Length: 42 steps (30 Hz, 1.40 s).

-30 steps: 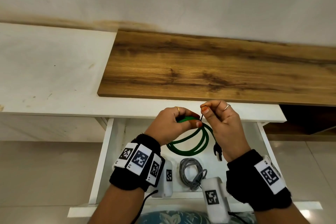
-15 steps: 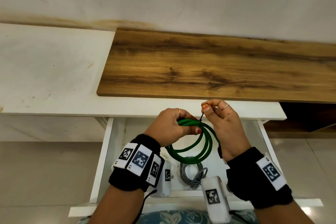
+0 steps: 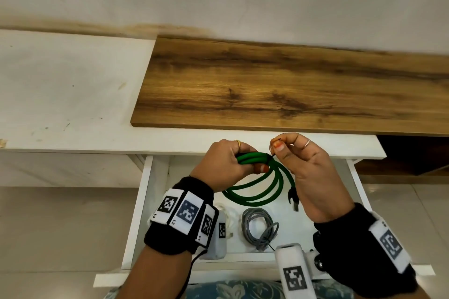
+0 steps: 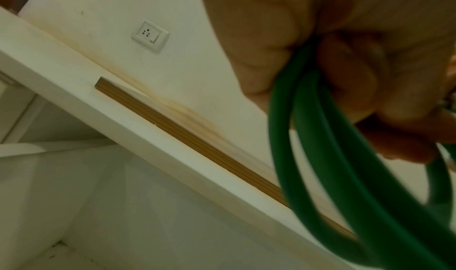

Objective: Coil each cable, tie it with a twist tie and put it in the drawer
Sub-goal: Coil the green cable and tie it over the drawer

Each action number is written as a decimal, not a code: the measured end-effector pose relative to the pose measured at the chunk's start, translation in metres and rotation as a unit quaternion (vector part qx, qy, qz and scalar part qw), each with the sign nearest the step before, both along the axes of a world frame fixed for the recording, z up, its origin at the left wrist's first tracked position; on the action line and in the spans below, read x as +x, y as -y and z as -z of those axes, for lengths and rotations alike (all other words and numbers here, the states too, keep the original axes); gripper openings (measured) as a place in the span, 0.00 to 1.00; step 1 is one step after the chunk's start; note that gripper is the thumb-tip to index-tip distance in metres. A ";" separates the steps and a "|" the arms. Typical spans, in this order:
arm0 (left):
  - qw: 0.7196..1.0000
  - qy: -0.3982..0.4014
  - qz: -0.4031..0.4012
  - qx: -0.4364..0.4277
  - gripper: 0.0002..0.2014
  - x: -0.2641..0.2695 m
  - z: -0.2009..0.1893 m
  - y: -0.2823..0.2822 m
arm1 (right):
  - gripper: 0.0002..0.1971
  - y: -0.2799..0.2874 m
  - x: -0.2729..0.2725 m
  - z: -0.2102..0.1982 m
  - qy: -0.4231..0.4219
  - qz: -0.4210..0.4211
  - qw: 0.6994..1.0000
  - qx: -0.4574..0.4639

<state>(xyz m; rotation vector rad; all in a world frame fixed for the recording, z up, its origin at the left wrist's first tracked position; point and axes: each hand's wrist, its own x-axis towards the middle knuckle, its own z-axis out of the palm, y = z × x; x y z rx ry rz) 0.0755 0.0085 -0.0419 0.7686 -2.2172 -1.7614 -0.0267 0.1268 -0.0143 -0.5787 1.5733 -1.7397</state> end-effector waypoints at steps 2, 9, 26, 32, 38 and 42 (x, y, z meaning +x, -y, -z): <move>1.000 0.010 0.021 -0.019 0.08 -0.001 -0.002 -0.003 | 0.04 0.001 -0.004 0.001 -0.005 0.015 1.000 0.005; 0.994 0.006 0.084 -0.065 0.13 -0.006 -0.003 -0.012 | 0.05 0.002 -0.011 0.013 -0.020 0.051 0.997 0.059; 0.996 -0.088 -0.012 -0.005 0.04 -0.003 -0.001 -0.008 | 0.05 -0.005 -0.003 -0.006 -0.014 -0.004 1.000 -0.026; 0.995 -0.093 -0.020 0.017 0.07 0.000 0.005 -0.005 | 0.06 -0.003 -0.003 -0.003 -0.010 -0.031 0.999 -0.023; 0.993 -0.084 -0.057 0.056 0.10 -0.005 0.009 -0.009 | 0.12 0.000 -0.021 0.009 -0.037 -0.003 0.998 0.040; 0.947 -0.152 -0.158 0.233 0.07 -0.008 0.002 -0.007 | 0.29 -0.009 -0.040 0.015 0.006 -0.076 0.985 0.154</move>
